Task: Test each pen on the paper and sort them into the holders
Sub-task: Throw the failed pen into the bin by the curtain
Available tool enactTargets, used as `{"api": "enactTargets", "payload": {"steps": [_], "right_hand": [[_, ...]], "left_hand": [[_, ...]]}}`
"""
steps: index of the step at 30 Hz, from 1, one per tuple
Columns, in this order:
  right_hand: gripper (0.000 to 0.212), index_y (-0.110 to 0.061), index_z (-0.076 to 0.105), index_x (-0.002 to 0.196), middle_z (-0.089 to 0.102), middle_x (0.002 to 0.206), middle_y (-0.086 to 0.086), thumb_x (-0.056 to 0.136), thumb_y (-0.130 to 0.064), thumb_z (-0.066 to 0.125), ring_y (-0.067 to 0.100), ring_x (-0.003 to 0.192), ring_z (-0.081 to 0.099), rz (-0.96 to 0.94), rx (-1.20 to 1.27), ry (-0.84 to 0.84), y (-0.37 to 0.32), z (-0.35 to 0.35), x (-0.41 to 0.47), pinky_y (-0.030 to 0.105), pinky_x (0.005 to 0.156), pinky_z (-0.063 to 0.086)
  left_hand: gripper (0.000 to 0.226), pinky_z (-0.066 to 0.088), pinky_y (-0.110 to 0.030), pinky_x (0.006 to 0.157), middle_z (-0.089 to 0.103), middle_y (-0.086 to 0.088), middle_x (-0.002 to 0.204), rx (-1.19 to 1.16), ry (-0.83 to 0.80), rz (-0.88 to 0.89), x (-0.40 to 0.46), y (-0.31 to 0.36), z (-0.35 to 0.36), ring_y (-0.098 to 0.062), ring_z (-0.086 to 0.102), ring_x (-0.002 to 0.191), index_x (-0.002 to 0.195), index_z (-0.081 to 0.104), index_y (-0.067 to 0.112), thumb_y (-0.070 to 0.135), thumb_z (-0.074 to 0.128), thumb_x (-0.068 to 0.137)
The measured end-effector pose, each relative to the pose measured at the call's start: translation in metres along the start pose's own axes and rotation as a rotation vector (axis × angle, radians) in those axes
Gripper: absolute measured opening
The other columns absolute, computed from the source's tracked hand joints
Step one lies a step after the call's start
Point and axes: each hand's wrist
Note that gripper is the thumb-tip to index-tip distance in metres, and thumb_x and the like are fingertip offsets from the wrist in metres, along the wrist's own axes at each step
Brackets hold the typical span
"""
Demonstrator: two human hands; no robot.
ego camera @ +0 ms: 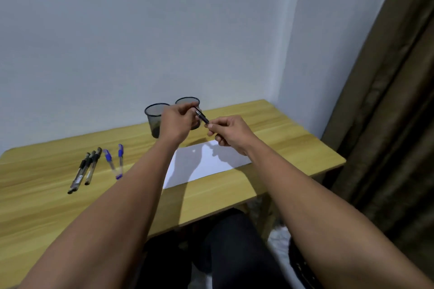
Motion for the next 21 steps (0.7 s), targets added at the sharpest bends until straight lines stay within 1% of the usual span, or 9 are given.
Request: {"api": "enactTargets", "payload": {"steps": [3,6,9,11,13,15,18,19,21], "right_hand": [[0.008,0.001,0.073,0.103,0.068,0.072,0.004,0.103,-0.006,0.069,0.009,0.051,0.054,-0.035,0.065,0.08,0.0,-0.04,-0.017,0.02,0.047,0.044],[0.012,0.004,0.073,0.111,0.069,0.078,0.009,0.103,-0.005,0.067,0.007,0.052,0.06,-0.054,0.081,0.208,0.004,-0.098,-0.039,0.019,0.052,0.051],[0.013,0.006,0.073,0.111,0.07,0.083,0.011,0.102,-0.002,0.068,0.011,0.056,0.062,-0.053,0.081,0.423,0.013,-0.166,-0.058,0.02,0.056,0.056],[0.01,0.005,0.074,0.106,0.067,0.08,0.01,0.101,-0.001,0.068,0.007,0.05,0.061,-0.037,0.053,0.609,0.024,-0.212,-0.071,0.019,0.052,0.053],[0.011,0.0,0.073,0.092,0.065,0.072,0.007,0.101,-0.001,0.067,0.0,0.041,0.057,-0.005,0.009,0.77,0.041,-0.255,-0.091,0.016,0.048,0.047],[0.027,-0.008,0.067,0.076,0.064,0.066,0.005,0.102,0.001,0.066,-0.003,0.037,0.052,0.044,-0.008,0.906,0.063,-0.29,-0.113,0.013,0.044,0.043],[0.036,-0.014,0.064,0.067,0.066,0.061,0.001,0.1,-0.003,0.069,-0.001,0.037,0.053,0.199,-0.053,1.051,0.107,-0.322,-0.147,0.015,0.042,0.043],[0.037,-0.014,0.064,0.064,0.067,0.06,0.002,0.099,-0.004,0.07,0.005,0.041,0.057,0.264,-0.059,1.083,0.126,-0.328,-0.157,0.019,0.044,0.046],[0.034,-0.012,0.067,0.06,0.074,0.063,0.01,0.092,-0.004,0.076,0.02,0.055,0.067,0.404,-0.071,1.097,0.168,-0.336,-0.173,0.033,0.058,0.059]], "left_hand": [[0.023,0.059,-0.031,0.076,0.076,-0.008,0.094,0.01,-0.153,0.05,0.005,0.028,0.056,-0.017,0.073,0.084,0.112,0.072,0.009,0.006,0.053,0.1],[0.023,0.059,-0.035,0.084,0.078,-0.003,0.102,0.072,-0.341,0.097,0.01,0.047,0.114,-0.016,0.074,0.098,0.114,0.073,0.014,0.011,0.056,0.099],[0.036,0.055,-0.04,0.097,0.075,0.001,0.116,0.178,-0.386,0.172,0.009,0.046,0.173,-0.013,0.07,0.109,0.128,0.068,0.024,0.029,0.06,0.093],[0.039,0.05,-0.034,0.104,0.071,-0.003,0.125,0.263,-0.438,0.227,-0.006,0.041,0.213,-0.013,0.066,0.116,0.135,0.063,0.02,0.028,0.06,0.096],[0.04,0.044,-0.026,0.105,0.066,-0.005,0.133,0.4,-0.538,0.292,-0.022,0.032,0.248,-0.017,0.063,0.122,0.137,0.062,0.016,0.028,0.06,0.099],[0.043,0.044,-0.03,0.104,0.064,-0.003,0.138,0.536,-0.629,0.349,-0.034,0.017,0.277,-0.022,0.062,0.122,0.139,0.061,0.018,0.033,0.06,0.098],[0.048,0.043,-0.036,0.108,0.06,-0.005,0.142,0.679,-0.721,0.43,-0.044,-0.006,0.309,-0.026,0.055,0.13,0.14,0.059,0.018,0.04,0.059,0.097],[0.05,0.041,-0.038,0.11,0.056,-0.006,0.146,0.718,-0.745,0.458,-0.046,-0.012,0.319,-0.027,0.051,0.135,0.141,0.058,0.016,0.042,0.058,0.097],[0.056,0.039,-0.043,0.112,0.049,-0.009,0.152,0.807,-0.768,0.511,-0.046,-0.025,0.333,-0.031,0.045,0.14,0.142,0.056,0.015,0.048,0.055,0.097]]}}
Point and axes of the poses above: each hand's wrist, its own x-axis towards the middle knuckle, its own z-axis out of the palm, y = z × x
